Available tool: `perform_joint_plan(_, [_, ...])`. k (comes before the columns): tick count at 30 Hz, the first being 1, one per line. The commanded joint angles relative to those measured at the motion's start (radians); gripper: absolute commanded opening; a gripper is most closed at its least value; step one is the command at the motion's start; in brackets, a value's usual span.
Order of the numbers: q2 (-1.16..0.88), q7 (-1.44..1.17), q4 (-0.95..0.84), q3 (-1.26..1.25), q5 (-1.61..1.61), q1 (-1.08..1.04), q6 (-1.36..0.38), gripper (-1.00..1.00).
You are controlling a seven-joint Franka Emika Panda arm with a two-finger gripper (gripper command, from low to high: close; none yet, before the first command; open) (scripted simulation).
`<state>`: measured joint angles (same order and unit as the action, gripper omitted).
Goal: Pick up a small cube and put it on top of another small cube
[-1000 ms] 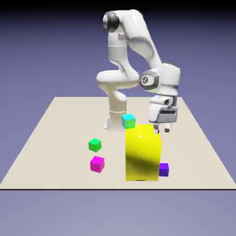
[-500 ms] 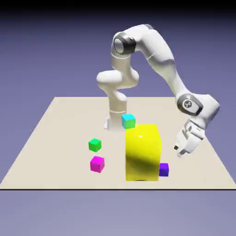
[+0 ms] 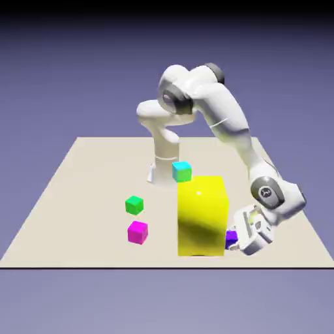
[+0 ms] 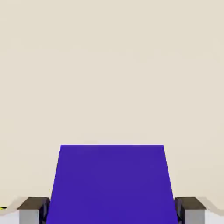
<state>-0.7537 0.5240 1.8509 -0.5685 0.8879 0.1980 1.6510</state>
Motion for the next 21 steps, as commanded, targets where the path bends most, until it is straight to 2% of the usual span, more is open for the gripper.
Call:
perform_joint_plan(1, [0.01, -0.011, -0.015, -0.022, -0.014, -0.017, -0.006, -1.0])
perform_joint_plan(8, [0.007, -0.061, -0.076, -0.177, -0.056, -0.27, 0.13, -1.0])
perform_joint_plan(13, [0.189, -0.103, -0.073, -0.17, -0.243, -0.445, 0.122, -1.0])
perform_joint_plan(18, [0.369, -0.114, -0.033, -0.07, -0.401, -0.463, 0.033, -1.0])
perform_joint_plan(21, [0.465, -0.101, 0.01, 0.038, -0.469, -0.381, -0.064, -1.0])
